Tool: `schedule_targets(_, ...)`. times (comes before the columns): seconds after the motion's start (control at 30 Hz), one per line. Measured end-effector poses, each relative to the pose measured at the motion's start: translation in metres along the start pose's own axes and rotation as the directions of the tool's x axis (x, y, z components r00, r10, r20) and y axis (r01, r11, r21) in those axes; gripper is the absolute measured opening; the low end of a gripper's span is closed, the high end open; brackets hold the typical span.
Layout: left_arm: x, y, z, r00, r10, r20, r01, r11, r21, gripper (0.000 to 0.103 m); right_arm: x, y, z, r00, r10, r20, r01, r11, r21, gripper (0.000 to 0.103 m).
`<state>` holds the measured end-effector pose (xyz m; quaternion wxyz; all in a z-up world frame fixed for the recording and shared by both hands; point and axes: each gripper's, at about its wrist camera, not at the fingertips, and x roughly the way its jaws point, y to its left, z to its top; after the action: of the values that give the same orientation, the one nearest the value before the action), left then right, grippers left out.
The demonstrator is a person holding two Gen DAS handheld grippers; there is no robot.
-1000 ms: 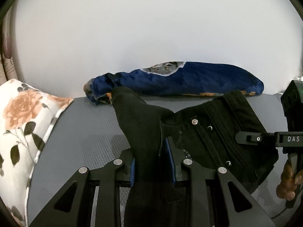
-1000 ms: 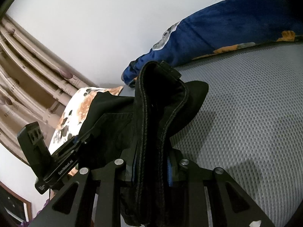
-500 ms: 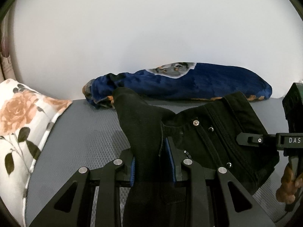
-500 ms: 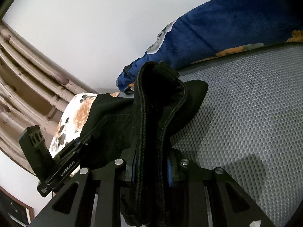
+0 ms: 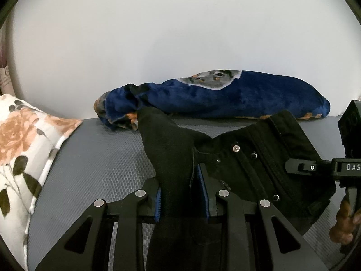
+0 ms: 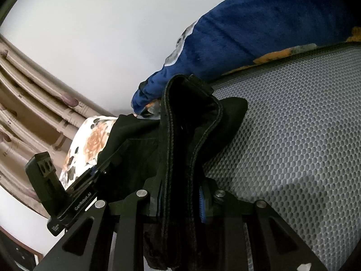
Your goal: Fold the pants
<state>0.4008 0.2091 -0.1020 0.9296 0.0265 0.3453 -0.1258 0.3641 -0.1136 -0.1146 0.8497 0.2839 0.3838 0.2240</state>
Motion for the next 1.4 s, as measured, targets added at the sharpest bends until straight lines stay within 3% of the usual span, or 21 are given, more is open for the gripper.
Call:
schedule_targets(0.8, 0.029, 0.013, -0.008, 0.999, 0.042, -0.016, -0.043, 0.999, -0.030, 0.028, 0.009, -0.021, 0.005, 1.000, -0.002, 0.010, 0.002, 1.000, 0.018, 0.022)
schedule_targets(0.97, 0.035, 0.017, -0.015, 0.997, 0.076, -0.029, -0.077, 0.996, -0.037, 0.035, 0.009, -0.025, 0.001, 1.000, -0.019, 0.013, 0.019, 1.000, 0.017, 0.022)
schedule_targets(1.03, 0.038, 0.019, -0.016, 0.995, 0.091, -0.033, -0.092, 0.995, -0.044, 0.046, 0.008, -0.027, -0.001, 0.999, -0.028, 0.015, 0.028, 0.999, 0.017, 0.023)
schedule_targets(1.2, 0.036, 0.028, -0.023, 0.966, 0.260, -0.017, -0.260, 0.964, -0.055, 0.080, 0.008, -0.030, -0.005, 0.997, -0.077, 0.026, 0.076, 0.997, 0.012, 0.029)
schedule_targets(1.33, 0.027, 0.032, -0.027, 0.957, 0.290, 0.004, -0.289, 0.955, -0.061, 0.088, 0.005, -0.025, -0.009, 0.987, -0.150, 0.065, 0.151, 0.989, -0.002, 0.043)
schedule_targets(1.4, 0.025, 0.031, -0.027, 0.954, 0.299, 0.009, -0.298, 0.953, -0.050, 0.088, 0.000, -0.018, -0.012, 0.976, -0.190, 0.102, 0.194, 0.981, -0.025, 0.044)
